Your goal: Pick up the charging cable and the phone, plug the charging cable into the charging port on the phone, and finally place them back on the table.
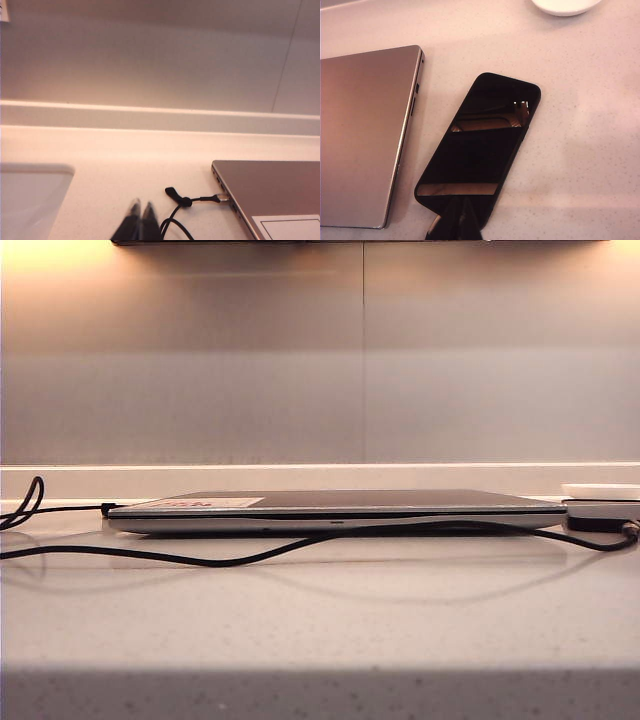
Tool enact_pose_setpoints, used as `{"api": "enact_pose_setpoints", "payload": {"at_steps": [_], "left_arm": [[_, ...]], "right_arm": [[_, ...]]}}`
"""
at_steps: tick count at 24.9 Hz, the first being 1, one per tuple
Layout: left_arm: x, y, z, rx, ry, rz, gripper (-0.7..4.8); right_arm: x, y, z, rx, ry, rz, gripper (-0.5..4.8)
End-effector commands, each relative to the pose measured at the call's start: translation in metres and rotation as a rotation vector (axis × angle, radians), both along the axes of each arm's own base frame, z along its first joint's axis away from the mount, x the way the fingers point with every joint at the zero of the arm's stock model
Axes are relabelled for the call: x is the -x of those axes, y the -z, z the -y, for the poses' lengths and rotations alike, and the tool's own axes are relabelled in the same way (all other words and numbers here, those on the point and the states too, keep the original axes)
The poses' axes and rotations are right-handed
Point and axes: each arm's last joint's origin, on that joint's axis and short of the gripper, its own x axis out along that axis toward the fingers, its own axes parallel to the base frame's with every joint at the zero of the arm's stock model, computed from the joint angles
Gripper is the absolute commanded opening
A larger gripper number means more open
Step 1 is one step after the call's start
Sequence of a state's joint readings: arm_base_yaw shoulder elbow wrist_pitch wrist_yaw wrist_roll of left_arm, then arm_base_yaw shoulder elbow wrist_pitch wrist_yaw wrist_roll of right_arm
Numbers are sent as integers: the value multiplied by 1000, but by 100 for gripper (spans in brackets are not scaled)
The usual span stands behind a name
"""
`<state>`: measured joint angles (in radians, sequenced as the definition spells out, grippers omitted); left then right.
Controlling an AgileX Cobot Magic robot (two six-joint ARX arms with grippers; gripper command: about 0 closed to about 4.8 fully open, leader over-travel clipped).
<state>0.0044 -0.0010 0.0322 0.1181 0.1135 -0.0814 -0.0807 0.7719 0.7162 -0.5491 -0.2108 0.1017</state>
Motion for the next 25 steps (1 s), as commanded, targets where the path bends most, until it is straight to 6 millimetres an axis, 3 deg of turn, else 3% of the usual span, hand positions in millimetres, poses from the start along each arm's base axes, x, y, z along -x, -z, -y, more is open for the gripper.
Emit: {"api": "enact_pose_setpoints", "payload": {"at_steps": [1,25], "left_arm": [[-2,5,0,-4,3,9,-6],[-3,14,0,-46,-1,-86,-6]], "right_arm": [[0,-3,0,0,-1,21,-1],[0,-3,0,0,0,21,-1]]}}
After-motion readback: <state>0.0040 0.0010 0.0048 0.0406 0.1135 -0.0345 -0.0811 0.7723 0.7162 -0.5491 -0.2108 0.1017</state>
